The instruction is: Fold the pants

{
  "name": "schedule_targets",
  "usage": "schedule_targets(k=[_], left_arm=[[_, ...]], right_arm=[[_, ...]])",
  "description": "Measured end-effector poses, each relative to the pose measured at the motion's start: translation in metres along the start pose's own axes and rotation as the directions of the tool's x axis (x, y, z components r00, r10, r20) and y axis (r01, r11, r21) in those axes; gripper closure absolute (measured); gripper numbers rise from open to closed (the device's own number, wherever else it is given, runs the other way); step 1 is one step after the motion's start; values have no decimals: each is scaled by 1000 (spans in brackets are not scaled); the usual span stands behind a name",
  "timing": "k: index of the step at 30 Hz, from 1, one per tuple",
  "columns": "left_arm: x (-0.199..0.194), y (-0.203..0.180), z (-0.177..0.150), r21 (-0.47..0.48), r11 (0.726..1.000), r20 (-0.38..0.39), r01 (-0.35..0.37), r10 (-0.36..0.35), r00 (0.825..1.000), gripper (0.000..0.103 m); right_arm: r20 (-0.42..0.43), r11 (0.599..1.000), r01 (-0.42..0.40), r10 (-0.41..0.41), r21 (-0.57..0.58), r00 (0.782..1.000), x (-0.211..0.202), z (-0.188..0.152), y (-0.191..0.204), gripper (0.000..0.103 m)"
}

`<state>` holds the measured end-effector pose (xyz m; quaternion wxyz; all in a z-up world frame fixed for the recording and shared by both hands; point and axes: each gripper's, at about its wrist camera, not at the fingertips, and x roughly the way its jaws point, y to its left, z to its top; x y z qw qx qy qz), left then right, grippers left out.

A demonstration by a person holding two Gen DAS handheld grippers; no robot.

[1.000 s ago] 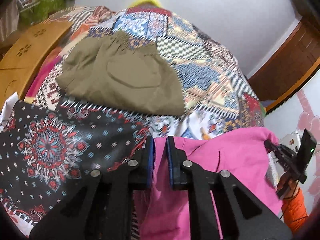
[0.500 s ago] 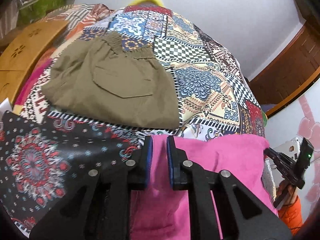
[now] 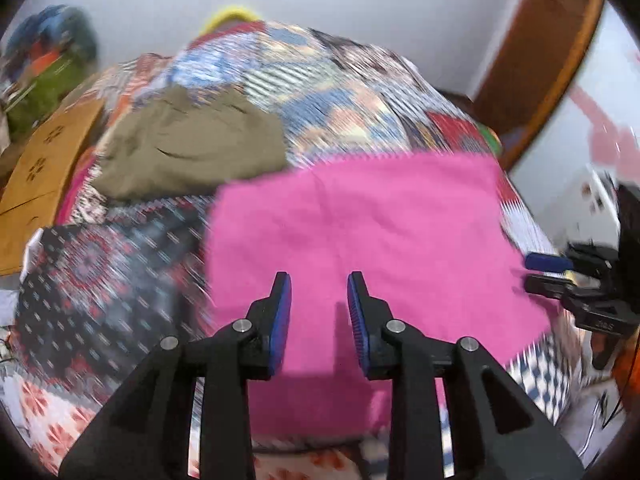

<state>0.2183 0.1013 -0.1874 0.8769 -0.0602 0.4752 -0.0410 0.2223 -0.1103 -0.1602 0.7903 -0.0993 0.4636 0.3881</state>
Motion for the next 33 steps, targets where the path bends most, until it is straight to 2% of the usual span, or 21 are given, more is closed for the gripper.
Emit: schedule_targets(k=[3, 6, 9, 11, 13, 15, 17, 19, 20, 23, 27, 31, 33], left_arm=[[15, -14, -28, -2, 1000, -63, 13, -13, 998, 66], [16, -10, -43, -15, 1000, -52, -18, 17, 998, 60], [5, -3, -47, -19, 999, -43, -47, 46, 998, 60], [-8, 3, -49, -27, 995, -26, -97, 96, 995, 57], [-22, 19, -51, -80, 990, -8, -119, 119, 993, 47], [-35, 38, -57, -161, 980, -3, -119, 120, 993, 29], [-44, 58, -65, -261, 959, -7, -107, 109, 994, 17], [-49, 69, -73, -332, 939, -1, -89, 94, 996, 10], [-50, 75, -78, -382, 921, 1, -71, 77, 997, 8], [-45, 82, -88, -455, 891, -6, 0, -3, 1000, 8], [-34, 75, -93, -483, 874, -4, 60, -71, 997, 8], [-21, 70, -94, -527, 835, 4, 157, -182, 983, 8], [-10, 69, -92, -555, 805, 14, 208, -241, 970, 8]], right_arm=[[-10, 1000, -3, 3, 25, 1000, 1, -19, -3, 76], [-13, 997, 5, -4, 77, 1000, -5, -30, -11, 75], [-14, 995, 22, -21, 99, 1000, -10, -38, -17, 73], [-13, 994, 32, -31, 107, 999, -17, -41, -17, 71], [-11, 994, 50, -49, 102, 999, -23, -41, -17, 71], [5, 993, 70, -71, 95, 997, -29, -41, -15, 71], [31, 992, 72, -76, 100, 997, -36, -38, -16, 70], [53, 992, 68, -74, 107, 996, -41, -36, -16, 69], [70, 991, 66, -75, 112, 995, -44, -34, -16, 69], [103, 991, 67, -79, 118, 992, -51, -31, -13, 68], [128, 991, 69, -84, 115, 988, -55, -27, -9, 68], [134, 991, 71, -86, 110, 987, -55, -25, -7, 67], [133, 992, 71, -85, 107, 988, -54, -24, -5, 67]])
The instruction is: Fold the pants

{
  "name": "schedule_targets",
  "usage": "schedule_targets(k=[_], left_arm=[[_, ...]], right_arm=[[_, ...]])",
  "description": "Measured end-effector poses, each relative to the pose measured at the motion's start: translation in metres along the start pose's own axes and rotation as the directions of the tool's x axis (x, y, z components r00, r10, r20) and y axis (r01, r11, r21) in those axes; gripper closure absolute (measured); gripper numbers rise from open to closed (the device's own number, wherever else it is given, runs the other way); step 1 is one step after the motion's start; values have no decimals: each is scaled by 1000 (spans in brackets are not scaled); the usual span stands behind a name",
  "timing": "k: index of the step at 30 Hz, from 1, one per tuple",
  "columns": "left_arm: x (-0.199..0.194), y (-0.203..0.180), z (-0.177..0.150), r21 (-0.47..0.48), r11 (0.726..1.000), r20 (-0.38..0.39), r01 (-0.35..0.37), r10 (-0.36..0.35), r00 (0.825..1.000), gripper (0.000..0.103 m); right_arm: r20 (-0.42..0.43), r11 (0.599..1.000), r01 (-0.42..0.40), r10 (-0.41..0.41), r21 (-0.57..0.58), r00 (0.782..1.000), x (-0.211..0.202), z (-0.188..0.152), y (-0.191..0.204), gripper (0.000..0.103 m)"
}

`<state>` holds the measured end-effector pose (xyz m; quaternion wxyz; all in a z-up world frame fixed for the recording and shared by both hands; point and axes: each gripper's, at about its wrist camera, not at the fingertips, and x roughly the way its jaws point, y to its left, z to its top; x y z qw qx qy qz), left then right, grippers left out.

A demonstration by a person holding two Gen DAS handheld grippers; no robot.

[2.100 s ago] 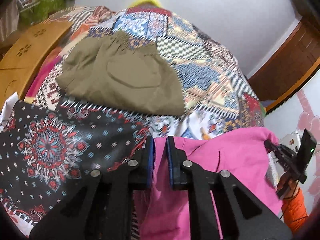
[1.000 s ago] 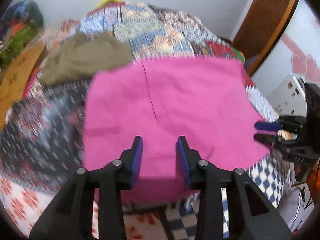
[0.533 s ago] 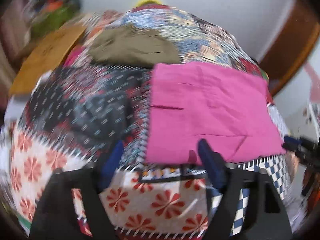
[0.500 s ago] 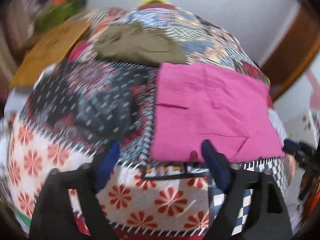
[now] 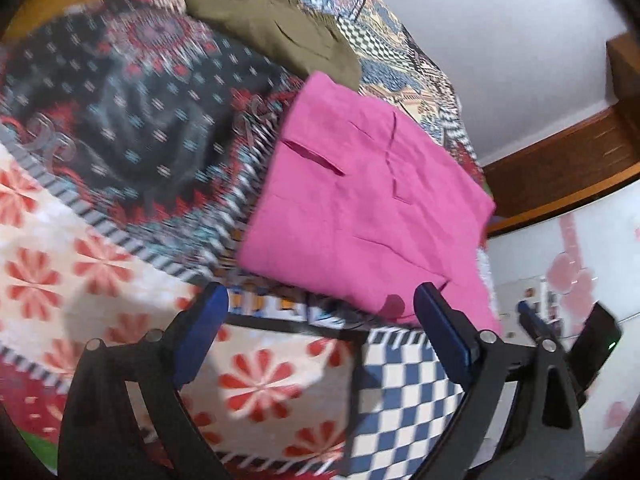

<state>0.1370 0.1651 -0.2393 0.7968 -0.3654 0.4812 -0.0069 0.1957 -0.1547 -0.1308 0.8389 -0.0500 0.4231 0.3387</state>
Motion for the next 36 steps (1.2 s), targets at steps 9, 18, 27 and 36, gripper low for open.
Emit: schedule_targets(k=[9, 18, 27, 36], left_arm=[[19, -8, 10, -45, 998, -8, 42, -42, 999, 8], [20, 1, 24, -91, 989, 33, 119, -116, 993, 24], [27, -26, 31, -4, 999, 101, 36, -35, 994, 32], [42, -44, 41, 89, 990, 132, -111, 99, 986, 75]], right_arm=[[-34, 1000, -1, 0, -23, 999, 21, -3, 4, 66], [-94, 1000, -22, 21, -15, 995, 45, -12, 3, 67], [-88, 999, -39, 41, 21, 995, 48, -16, -2, 61], [-86, 999, -41, 43, 29, 995, 48, -19, -2, 60]])
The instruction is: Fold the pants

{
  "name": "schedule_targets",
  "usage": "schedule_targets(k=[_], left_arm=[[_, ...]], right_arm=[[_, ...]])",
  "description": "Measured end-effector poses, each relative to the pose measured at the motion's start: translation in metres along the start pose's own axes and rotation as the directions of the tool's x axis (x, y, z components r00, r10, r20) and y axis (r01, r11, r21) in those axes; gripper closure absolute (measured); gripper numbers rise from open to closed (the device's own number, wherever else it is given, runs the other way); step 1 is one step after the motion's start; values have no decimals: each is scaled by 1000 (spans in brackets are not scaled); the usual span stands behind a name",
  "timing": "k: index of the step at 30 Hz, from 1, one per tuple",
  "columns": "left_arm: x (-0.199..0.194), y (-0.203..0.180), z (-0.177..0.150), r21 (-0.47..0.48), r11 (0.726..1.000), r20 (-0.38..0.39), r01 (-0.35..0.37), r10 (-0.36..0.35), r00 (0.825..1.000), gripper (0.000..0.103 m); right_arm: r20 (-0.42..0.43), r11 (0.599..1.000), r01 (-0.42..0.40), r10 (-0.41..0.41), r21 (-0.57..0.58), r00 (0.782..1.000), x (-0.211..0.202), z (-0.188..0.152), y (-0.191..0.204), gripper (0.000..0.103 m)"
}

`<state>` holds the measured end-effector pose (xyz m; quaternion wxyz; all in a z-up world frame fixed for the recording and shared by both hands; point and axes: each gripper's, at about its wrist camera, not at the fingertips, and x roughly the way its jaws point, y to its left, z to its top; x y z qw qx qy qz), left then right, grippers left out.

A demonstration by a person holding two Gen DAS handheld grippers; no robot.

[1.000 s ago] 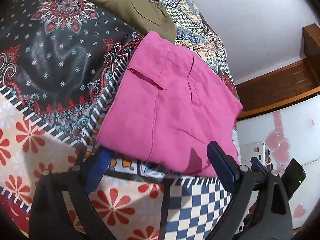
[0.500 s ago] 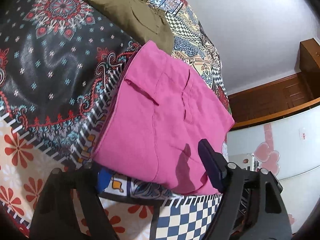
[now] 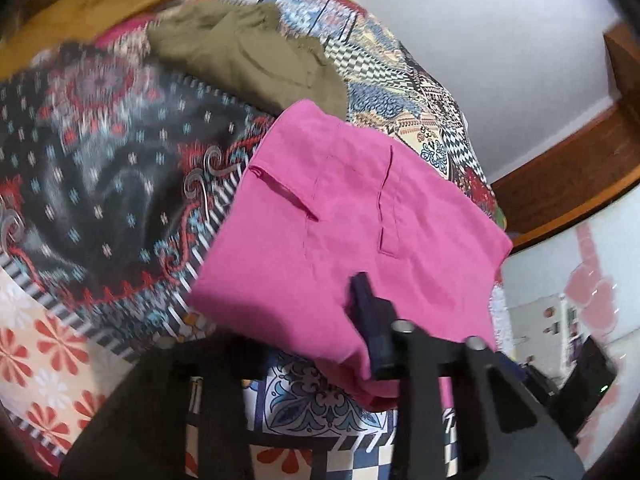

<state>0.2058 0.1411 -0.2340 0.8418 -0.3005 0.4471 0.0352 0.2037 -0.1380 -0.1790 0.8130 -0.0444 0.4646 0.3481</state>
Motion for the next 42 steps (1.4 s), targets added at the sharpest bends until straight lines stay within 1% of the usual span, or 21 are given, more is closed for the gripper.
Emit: schedule_targets(k=[3, 4, 6, 7, 8, 9, 12, 13, 16, 18, 20, 21, 25, 28, 29, 31, 35, 38, 42], left_arm=[[-10, -17, -1, 103, 993, 52, -54, 49, 997, 81], [-14, -23, -2, 131, 989, 70, -71, 62, 996, 81], [-26, -37, -5, 204, 972, 120, -119, 96, 988, 82], [-30, -45, -6, 233, 962, 143, -141, 109, 984, 82], [-37, -55, -9, 281, 944, 177, -171, 124, 976, 82], [-41, -61, -11, 308, 933, 197, -188, 130, 972, 82], [-54, -78, -18, 384, 898, 242, -217, 129, 962, 82], [-58, -85, -20, 413, 882, 254, -228, 129, 959, 82], [-62, -96, -25, 448, 861, 267, -242, 130, 955, 82], [-66, -96, -29, 449, 863, 260, -231, 121, 958, 82], [-69, -93, -31, 440, 869, 253, -226, 122, 960, 82], [-72, -91, -33, 435, 872, 250, -224, 121, 961, 82], [-79, -81, -38, 416, 885, 243, -211, 116, 963, 82], [-87, -76, -38, 402, 895, 243, -193, 98, 965, 82], [-91, -75, -39, 397, 901, 242, -176, 82, 967, 82], [-95, -76, -40, 394, 905, 241, -162, 68, 968, 82], [-101, -87, -45, 419, 896, 252, -147, 40, 967, 82], [-102, -99, -46, 437, 891, 248, -126, 16, 969, 82], [-102, -110, -50, 460, 878, 263, -135, 10, 965, 82]], right_arm=[[-4, 1000, -1, 1, -3, 1000, 0, 1, -1, 60], [-5, 1000, 1, -1, -4, 1000, 1, 1, -1, 60], [-9, 1000, 7, -7, -10, 1000, 0, 3, -1, 60], [-11, 1000, 11, -11, -13, 1000, 0, 4, -1, 60], [-13, 1000, 16, -16, -13, 1000, -2, 5, 0, 60], [-11, 1000, 20, -20, -15, 1000, -3, 7, 1, 60], [20, 999, 24, -24, -32, 1000, -12, 17, 6, 60], [34, 999, 17, -16, -35, 999, -15, 22, 9, 60], [79, 999, -33, 35, -34, 996, -20, 39, 20, 60], [94, 996, -79, 82, -36, 992, -18, 50, 31, 60], [87, 992, -115, 119, -53, 989, -9, 58, 44, 60], [74, 990, -123, 128, -62, 989, -3, 59, 49, 60], [-27, 985, -146, 144, -96, 989, 32, 58, 71, 60], [-69, 980, -170, 163, -101, 984, 45, 54, 80, 60], [-79, 978, -178, 170, -107, 982, 48, 52, 83, 60], [-88, 975, -177, 166, -131, 982, 50, 53, 89, 59], [-113, 969, -193, 177, -155, 978, 54, 52, 96, 58], [-109, 968, -196, 180, -158, 978, 56, 51, 97, 58], [-114, 969, -199, 183, -145, 976, 53, 51, 99, 58]])
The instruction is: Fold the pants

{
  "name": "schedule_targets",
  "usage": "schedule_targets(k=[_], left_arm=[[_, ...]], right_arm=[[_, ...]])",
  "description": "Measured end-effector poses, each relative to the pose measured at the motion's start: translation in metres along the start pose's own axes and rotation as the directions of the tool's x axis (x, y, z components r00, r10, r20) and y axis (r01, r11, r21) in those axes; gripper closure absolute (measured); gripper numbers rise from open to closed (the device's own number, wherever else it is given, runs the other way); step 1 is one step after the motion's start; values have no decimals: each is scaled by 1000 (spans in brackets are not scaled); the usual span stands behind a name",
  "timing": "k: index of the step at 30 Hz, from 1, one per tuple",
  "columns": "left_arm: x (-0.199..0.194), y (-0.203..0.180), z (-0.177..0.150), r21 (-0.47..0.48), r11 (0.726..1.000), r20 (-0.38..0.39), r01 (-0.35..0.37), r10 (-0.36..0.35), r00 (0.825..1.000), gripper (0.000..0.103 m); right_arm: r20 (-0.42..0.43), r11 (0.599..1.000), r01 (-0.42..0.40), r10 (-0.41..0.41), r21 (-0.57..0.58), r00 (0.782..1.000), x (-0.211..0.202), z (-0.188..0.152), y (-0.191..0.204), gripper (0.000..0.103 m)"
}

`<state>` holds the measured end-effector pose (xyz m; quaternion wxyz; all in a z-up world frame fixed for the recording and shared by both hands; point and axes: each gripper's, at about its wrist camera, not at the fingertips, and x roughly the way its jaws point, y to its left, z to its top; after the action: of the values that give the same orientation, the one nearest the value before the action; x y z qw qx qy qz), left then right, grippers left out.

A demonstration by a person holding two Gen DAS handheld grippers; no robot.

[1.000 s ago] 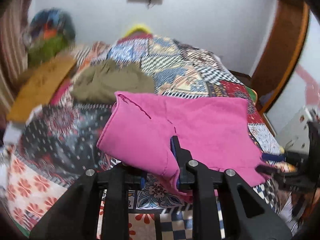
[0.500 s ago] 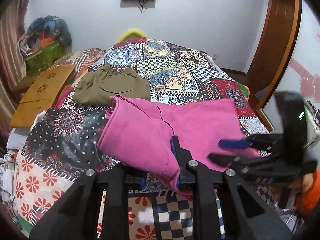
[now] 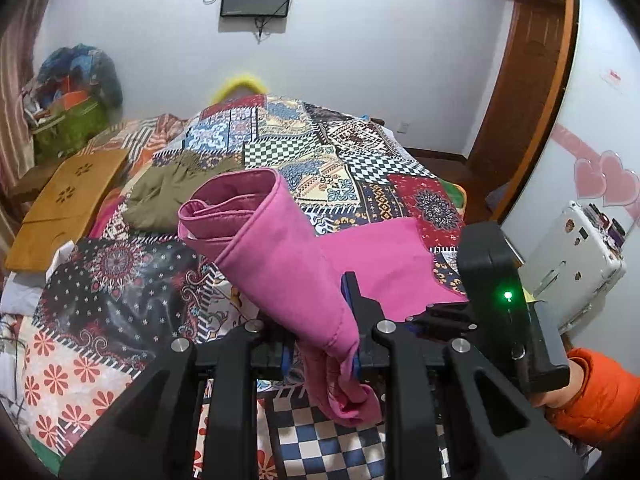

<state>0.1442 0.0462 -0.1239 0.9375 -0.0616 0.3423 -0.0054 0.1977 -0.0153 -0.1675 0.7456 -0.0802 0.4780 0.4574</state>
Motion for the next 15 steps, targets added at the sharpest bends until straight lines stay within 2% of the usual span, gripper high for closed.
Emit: schedule_targets(k=[5, 10, 15], left_arm=[[-4, -2, 1, 20, 1000, 12, -8, 7, 1000, 82], [-4, -2, 2, 27, 1000, 10, -8, 8, 1000, 82], [-2, -11, 8, 39, 999, 11, 17, -17, 1000, 83]], right_arm=[[44, 999, 15, -17, 43, 999, -29, -7, -7, 58], [97, 990, 32, -46, 135, 994, -71, -35, -25, 58], [70, 983, 70, -83, 170, 994, -75, -60, -31, 58]])
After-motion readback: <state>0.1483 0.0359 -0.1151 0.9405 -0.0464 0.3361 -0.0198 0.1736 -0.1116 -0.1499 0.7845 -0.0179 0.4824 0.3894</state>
